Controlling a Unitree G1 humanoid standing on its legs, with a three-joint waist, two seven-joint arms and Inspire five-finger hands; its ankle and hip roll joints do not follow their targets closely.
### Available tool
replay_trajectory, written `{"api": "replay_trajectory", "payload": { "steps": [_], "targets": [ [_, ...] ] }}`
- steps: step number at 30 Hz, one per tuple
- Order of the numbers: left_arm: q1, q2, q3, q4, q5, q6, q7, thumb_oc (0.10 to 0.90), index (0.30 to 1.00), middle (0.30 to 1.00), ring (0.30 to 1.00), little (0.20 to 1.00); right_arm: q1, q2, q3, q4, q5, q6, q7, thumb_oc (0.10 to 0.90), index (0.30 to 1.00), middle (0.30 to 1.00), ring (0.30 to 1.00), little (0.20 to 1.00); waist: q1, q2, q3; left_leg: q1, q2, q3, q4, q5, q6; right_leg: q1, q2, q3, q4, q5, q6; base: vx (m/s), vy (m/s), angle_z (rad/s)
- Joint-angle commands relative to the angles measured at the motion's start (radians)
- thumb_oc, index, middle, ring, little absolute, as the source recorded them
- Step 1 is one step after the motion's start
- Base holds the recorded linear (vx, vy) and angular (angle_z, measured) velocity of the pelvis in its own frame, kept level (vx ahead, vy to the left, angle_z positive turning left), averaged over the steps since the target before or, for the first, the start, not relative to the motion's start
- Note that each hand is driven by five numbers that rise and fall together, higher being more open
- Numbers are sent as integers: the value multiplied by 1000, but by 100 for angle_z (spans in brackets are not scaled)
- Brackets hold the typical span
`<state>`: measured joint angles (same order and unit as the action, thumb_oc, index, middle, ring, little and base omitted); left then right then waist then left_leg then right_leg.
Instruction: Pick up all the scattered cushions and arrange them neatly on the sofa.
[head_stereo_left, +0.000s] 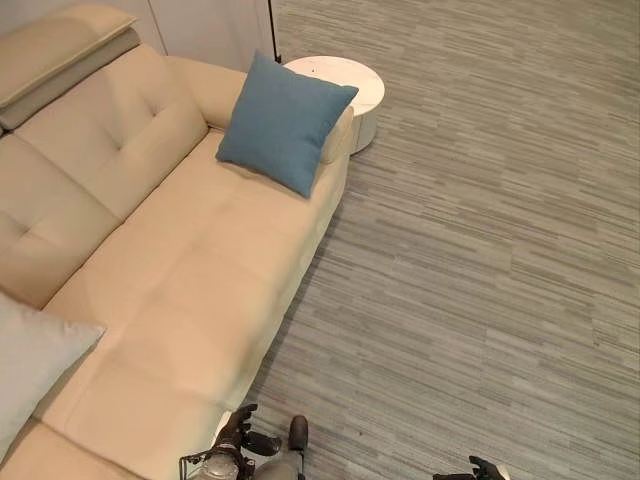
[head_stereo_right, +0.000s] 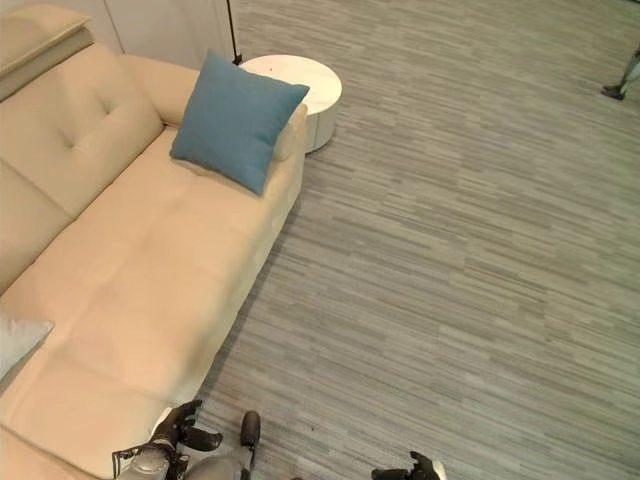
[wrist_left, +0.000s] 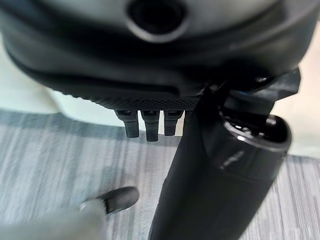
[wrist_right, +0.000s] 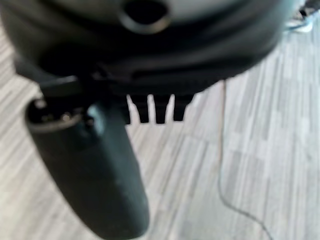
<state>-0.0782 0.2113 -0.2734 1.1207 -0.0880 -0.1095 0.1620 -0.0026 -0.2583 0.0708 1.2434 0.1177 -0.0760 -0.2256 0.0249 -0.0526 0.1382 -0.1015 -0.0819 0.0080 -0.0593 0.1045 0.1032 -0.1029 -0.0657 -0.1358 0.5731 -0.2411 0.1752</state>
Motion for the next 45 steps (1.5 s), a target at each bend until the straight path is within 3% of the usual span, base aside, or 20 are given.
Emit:
{"api": "replay_trajectory", "payload": {
  "steps": [1, 5, 6, 10, 14, 15, 16, 18, 21, 23, 24, 26, 28, 30, 37, 38, 40, 41, 42, 45],
  "targets": [
    [-15, 30, 12, -55, -11, -31, 13, 800, 900, 900, 900, 900, 2, -54, -5, -25, -24, -16, -21, 800, 900, 900, 900, 900, 5, 19, 10, -4, 42, 7, 113, -165, -49, -38, -75, -83, -55, 262, 5, 146, 39, 25],
    [-21, 25, 12, -54, -14, -32, 11, 800, 900, 900, 900, 900, -15, -54, 3, -29, -32, -16, -24, 800, 900, 900, 900, 900, -9, 31, 17, 52, 43, 2, 95, -196, -52, -58, -100, -136, -186, 204, -31, 285, -42, 6],
    [-21, 21, 14, -40, -12, -34, 12, 800, 900, 900, 900, 900, -23, -59, 10, -29, -36, -16, -21, 800, 900, 900, 900, 900, -15, 26, 16, 78, 39, 6, 98, -219, -57, -83, -101, -147, -302, 216, -35, 261, -99, -20],
    [-23, 11, 25, -18, -11, -43, 22, 800, 900, 900, 900, 900, -18, -45, 36, -54, -60, -16, -19, 800, 900, 900, 900, 900, -39, 31, 18, 153, 43, -10, 94, -265, -81, -135, -104, -146, -456, 285, -13, 300, -148, -30],
    [-22, 1, 22, -6, -6, -43, 25, 800, 900, 900, 900, 900, -1, -33, 45, -56, -62, -18, -18, 800, 900, 900, 900, 900, -49, 20, 2, 181, 46, -18, 132, -309, -95, -94, -95, -129, -481, 287, -29, 262, -185, 5],
    [-18, -8, 22, 2, -15, -44, 26, 800, 900, 900, 900, 900, 4, -24, 49, -55, -61, -20, -21, 800, 900, 900, 900, 900, -49, 23, -12, 179, 64, -20, 185, -284, -121, -64, -77, -131, -483, 275, -46, 243, -206, 18],
    [-18, -8, 22, 2, -15, -44, 26, 800, 900, 900, 900, 900, 4, -24, 49, -55, -61, -21, -21, 800, 900, 900, 900, 900, -50, 23, -12, 178, 64, -21, 186, -285, -122, -63, -76, -132, -484, 275, -47, 226, -231, 17],
    [-18, -14, 17, 1, -26, -46, 24, 800, 900, 900, 900, 900, 5, -16, 57, -53, -59, -24, -23, 800, 900, 900, 900, 900, -44, 18, -10, 119, 87, -16, 350, -199, -162, -17, -58, -136, -498, 257, -77, 135, -213, 1],
    [-23, -18, 17, -13, -52, -50, 22, 800, 900, 900, 900, 900, -1, -22, 57, -55, -45, -28, -33, 800, 900, 900, 900, 900, -17, -4, 20, -12, 102, -10, 600, -132, -163, 37, -46, -137, -517, 230, -119, 112, -219, -5],
    [-24, -25, 24, -11, -79, -50, 19, 800, 900, 900, 900, 900, -4, -25, 55, -51, -37, -20, -33, 800, 900, 900, 900, 900, 3, -16, 31, -82, 109, 16, 637, -141, -148, 79, -36, -132, -547, 211, -132, 251, -200, -23],
    [-25, -30, 16, -4, -72, -48, 15, 800, 900, 900, 900, 900, -4, -27, 56, -51, -37, -20, -37, 800, 900, 900, 900, 900, 8, -19, 34, -111, 97, 18, 617, -158, -144, 95, -33, -127, -560, 208, -127, 395, -148, 2],
    [-29, -42, 2, 9, -58, -42, 21, 800, 900, 900, 900, 900, -6, -30, 70, -54, -38, -27, -48, 800, 900, 900, 900, 900, 21, -13, 30, -148, 31, -2, 450, -201, -132, 129, -12, -108, -603, 190, -111, 386, -45, 19],
    [-31, -49, -2, 16, -53, -39, 20, 800, 900, 900, 900, 900, -8, -32, 76, -56, -45, -27, -53, 800, 900, 900, 900, 900, 31, 7, 27, -156, 20, -26, 272, -137, -144, 157, 15, -98, -617, 169, -107, 318, -1, -12],
    [-30, -52, -4, 30, -42, -35, 19, 800, 900, 900, 900, 900, -11, -34, 78, -57, -51, -25, -58, 800, 900, 900, 900, 900, 36, 23, 27, -181, 31, -18, 175, -55, -156, 189, 39, -88, -628, 148, -104, 347, 23, -32],
    [1, -46, 16, 35, -53, -29, 6, 800, 900, 900, 900, 900, 9, -16, 89, -53, -85, -13, -37, 800, 900, 900, 900, 900, 54, 19, -27, -97, 16, -13, 146, -100, -110, 199, -1, -77, -464, 99, -72, 311, 109, -32],
    [-1, -37, 13, 22, -54, -27, 3, 800, 900, 900, 900, 900, 0, -13, 93, -55, -98, -4, -31, 800, 900, 900, 900, 900, 56, 21, -28, -64, 5, -16, 152, -131, -81, 138, -37, -86, -302, 152, -37, 225, 150, -5],
    [-8, -29, 9, 15, -53, -26, 7, 800, 900, 900, 900, 900, -10, -11, 107, -63, -116, 3, -27, 800, 900, 900, 900, 900, 44, 35, -16, -29, 1, -27, 151, -153, -51, 51, -59, -78, -123, 228, -11, 191, 139, -10],
    [-8, -29, 10, 15, -53, -26, 7, 800, 900, 900, 900, 900, -10, -11, 107, -63, -116, 3, -27, 800, 900, 900, 900, 900, 45, 34, -17, -31, 0, -26, 151, -153, -50, 48, -61, -76, -119, 226, -10, 176, 85, 20],
    [-15, -21, 7, 10, -61, -29, 15, 800, 900, 900, 900, 900, -18, -6, 118, -76, -121, 1, -28, 800, 900, 900, 900, 900, 31, 55, -5, 8, 7, -46, 137, -166, -36, -24, -75, -77, -30, 261, -16, 131, 49, 34],
    [-20, -14, 10, 0, -67, -34, 22, 800, 900, 900, 900, 900, -25, -5, 129, -86, -126, -2, -30, 800, 900, 900, 900, 900, 20, 64, 4, 40, 6, -66, 126, -175, -33, -63, -76, -72, -64, 241, -34, 189, -10, 30]
  ]
}}
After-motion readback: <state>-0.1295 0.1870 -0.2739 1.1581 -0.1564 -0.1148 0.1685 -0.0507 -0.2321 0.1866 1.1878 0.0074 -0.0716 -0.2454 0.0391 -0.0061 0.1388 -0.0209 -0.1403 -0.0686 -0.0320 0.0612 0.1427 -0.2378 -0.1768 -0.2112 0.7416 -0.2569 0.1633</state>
